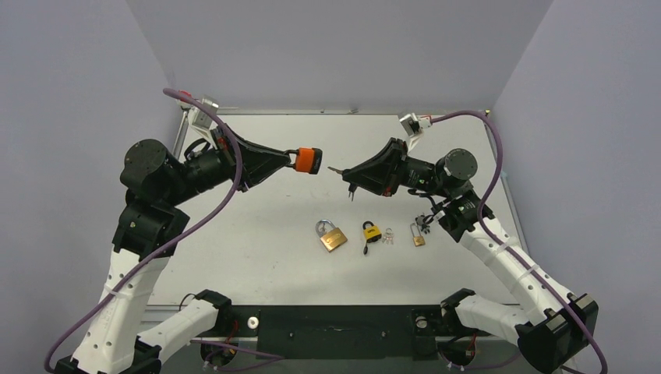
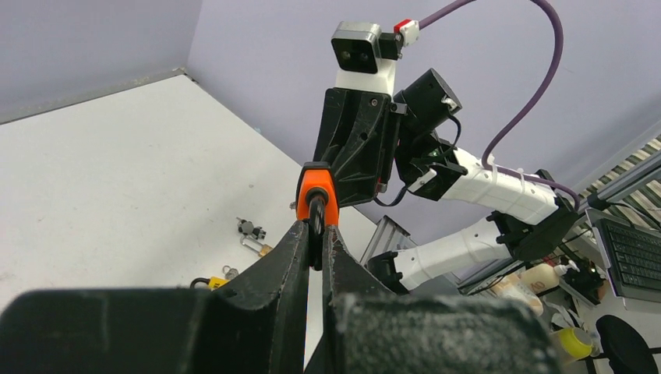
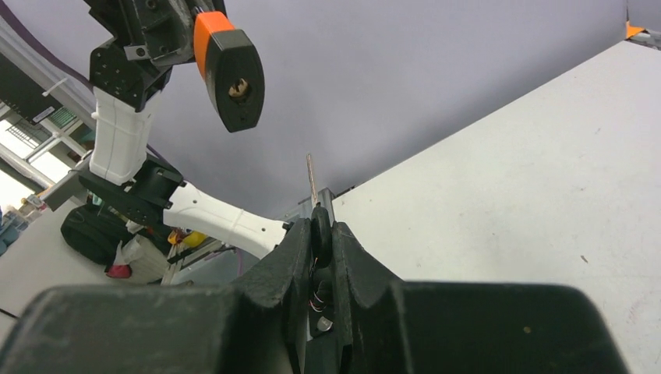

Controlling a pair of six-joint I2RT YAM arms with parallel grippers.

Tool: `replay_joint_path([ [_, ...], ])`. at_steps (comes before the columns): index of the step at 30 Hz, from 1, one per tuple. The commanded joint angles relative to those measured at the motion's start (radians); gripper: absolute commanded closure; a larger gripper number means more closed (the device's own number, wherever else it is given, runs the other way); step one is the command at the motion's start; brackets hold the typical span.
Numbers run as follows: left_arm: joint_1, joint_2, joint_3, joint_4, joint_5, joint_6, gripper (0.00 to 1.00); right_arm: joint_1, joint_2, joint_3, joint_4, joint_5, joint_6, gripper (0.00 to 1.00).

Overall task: Lock with the key
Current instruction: Lock the lock, then place the lock at the center of the board.

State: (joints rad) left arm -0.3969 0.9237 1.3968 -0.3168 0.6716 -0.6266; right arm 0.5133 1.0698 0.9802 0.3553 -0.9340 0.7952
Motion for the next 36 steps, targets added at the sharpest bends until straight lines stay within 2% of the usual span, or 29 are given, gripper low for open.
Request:
replay_joint_path([
  [1,0.016,-0.011,0.004,0.073,-0.048,-0.015,1.00,-0.022,-0.032,-0.021,0.031,0.021,-0.024,1.00],
  [7,0.030,-0.002,0.001,-0.001,-0.148,-0.009,1.00,-0.039,-0.035,-0.038,-0.005,0.049,-0.044,1.00],
  [9,0.035,0.009,-0.005,-0.047,-0.206,-0.011,1.00,-0.041,-0.028,-0.026,-0.102,0.079,-0.088,1.00],
  [13,0.036,0.036,-0.035,-0.168,-0.303,-0.018,1.00,-0.039,-0.010,-0.024,-0.172,0.159,-0.132,1.00],
  [21,0.036,0.045,-0.266,-0.301,-0.458,-0.078,1.00,0.031,0.048,-0.034,-0.201,0.249,-0.153,1.00],
  [26,0.036,0.038,-0.468,-0.298,-0.534,-0.137,1.00,0.138,0.122,-0.013,-0.238,0.333,-0.196,1.00],
  [31,0.037,0.047,-0.658,-0.149,-0.500,-0.220,1.00,0.219,0.213,-0.002,-0.219,0.392,-0.184,1.00],
  [36,0.041,0.095,-0.761,-0.037,-0.496,-0.264,1.00,0.287,0.330,0.015,-0.222,0.463,-0.172,1.00],
])
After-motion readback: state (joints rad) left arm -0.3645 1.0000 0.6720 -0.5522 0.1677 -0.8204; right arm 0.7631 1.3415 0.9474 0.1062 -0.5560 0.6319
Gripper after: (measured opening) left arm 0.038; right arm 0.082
